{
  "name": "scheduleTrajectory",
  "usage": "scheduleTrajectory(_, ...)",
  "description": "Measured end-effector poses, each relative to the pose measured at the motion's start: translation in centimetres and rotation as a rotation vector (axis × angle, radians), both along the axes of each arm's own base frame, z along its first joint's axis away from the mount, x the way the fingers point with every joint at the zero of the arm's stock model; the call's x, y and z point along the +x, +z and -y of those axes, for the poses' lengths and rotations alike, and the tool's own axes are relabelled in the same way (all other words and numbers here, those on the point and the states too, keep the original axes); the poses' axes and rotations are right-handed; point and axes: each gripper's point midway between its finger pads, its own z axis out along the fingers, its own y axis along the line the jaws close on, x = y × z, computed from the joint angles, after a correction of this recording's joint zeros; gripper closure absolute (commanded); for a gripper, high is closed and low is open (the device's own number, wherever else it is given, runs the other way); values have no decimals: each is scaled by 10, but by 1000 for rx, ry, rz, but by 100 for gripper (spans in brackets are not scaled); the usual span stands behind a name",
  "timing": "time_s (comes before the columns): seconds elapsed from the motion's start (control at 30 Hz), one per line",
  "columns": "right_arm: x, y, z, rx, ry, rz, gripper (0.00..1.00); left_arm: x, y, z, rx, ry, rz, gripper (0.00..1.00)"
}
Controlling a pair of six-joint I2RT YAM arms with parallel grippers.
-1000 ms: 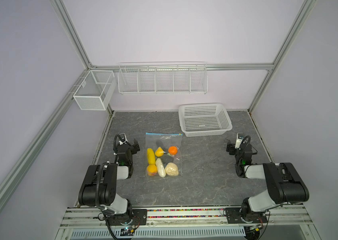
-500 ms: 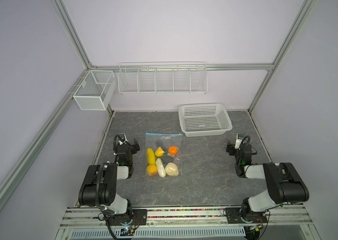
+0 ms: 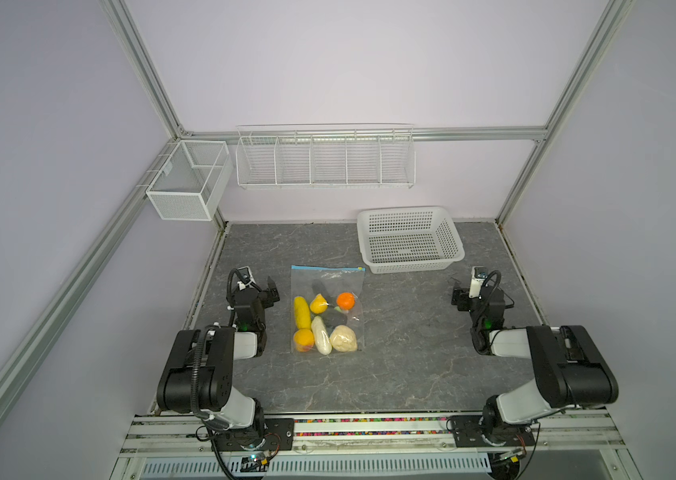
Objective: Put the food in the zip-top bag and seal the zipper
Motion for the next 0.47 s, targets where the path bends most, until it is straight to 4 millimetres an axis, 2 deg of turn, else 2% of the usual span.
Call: scheduleTrajectory(0.47,0,-1,-1,3,7,-5,11,0,-1,0,0,0,-2,1)
